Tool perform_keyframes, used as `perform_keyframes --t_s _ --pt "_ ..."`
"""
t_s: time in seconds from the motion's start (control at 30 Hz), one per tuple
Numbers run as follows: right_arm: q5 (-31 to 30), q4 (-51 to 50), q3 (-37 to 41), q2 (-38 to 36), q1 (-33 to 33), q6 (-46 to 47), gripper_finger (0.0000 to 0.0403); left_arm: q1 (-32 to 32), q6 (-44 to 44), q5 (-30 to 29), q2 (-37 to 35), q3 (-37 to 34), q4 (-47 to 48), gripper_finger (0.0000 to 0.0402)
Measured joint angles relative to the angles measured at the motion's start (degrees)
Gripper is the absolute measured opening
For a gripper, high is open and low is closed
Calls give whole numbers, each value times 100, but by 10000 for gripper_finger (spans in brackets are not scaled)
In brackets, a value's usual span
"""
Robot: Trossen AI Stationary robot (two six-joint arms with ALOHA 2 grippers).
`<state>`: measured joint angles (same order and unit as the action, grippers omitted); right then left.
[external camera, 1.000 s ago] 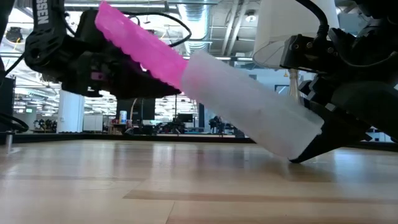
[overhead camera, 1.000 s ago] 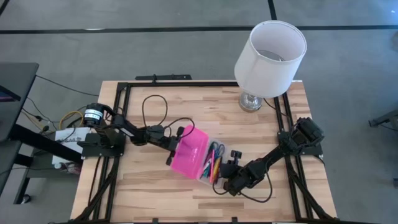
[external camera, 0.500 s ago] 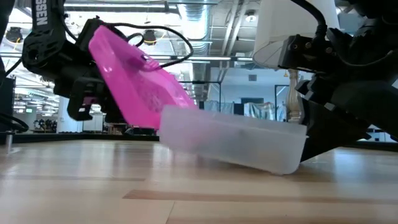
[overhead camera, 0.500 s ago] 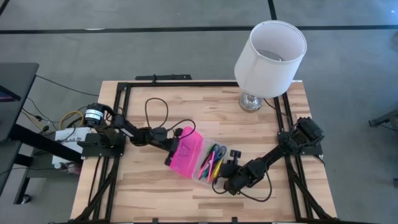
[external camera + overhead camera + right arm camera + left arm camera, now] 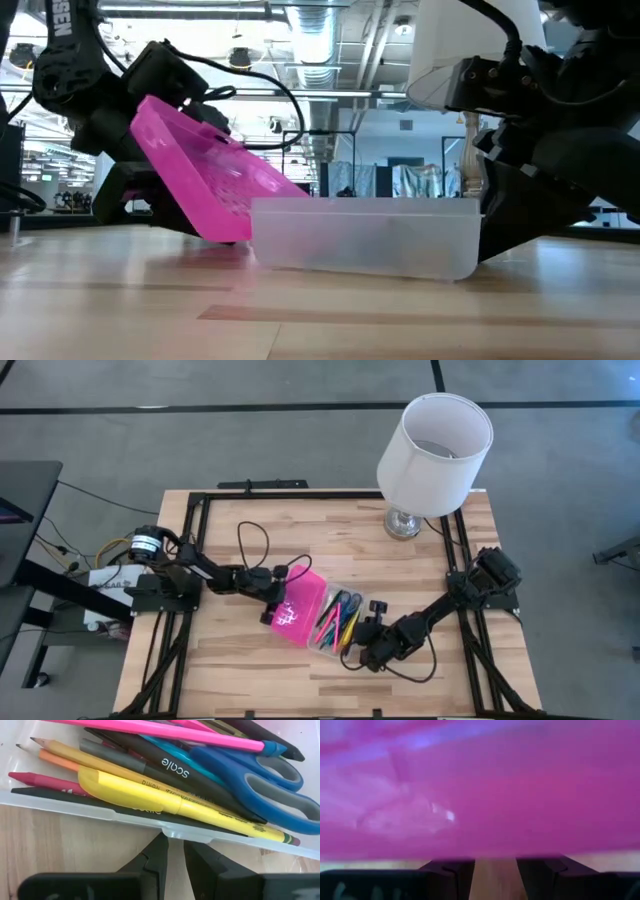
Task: Pick & place school supplies into a supply box
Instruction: Close the pink supply box
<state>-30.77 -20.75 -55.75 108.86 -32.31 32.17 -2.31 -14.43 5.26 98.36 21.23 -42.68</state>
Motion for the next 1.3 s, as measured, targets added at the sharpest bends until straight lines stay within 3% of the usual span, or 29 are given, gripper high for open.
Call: perform_keyframes --t_s 0.23,0.4,0.57,0.87,1.07,1.3 --pt "107 11 0 0 85 -226 63 -2 -147 -360 -1390 0 1520 132" --pt "101 55 2 7 131 -274 63 0 -252 -466 -2498 2 2152 132" --pt "86 70 4 9 135 -302 63 -51 -302 -472 -3093 2 2316 132" --pt "88 227 -26 9 209 -680 63 -240 -389 -447 -2839 401 2461 132" --pt "147 241 -169 28 332 -1014 63 -331 -445 -399 -2360 1039 3229 132" --pt "169 319 -203 35 498 -1177 63 -485 -637 -141 -1854 1675 3237 132"
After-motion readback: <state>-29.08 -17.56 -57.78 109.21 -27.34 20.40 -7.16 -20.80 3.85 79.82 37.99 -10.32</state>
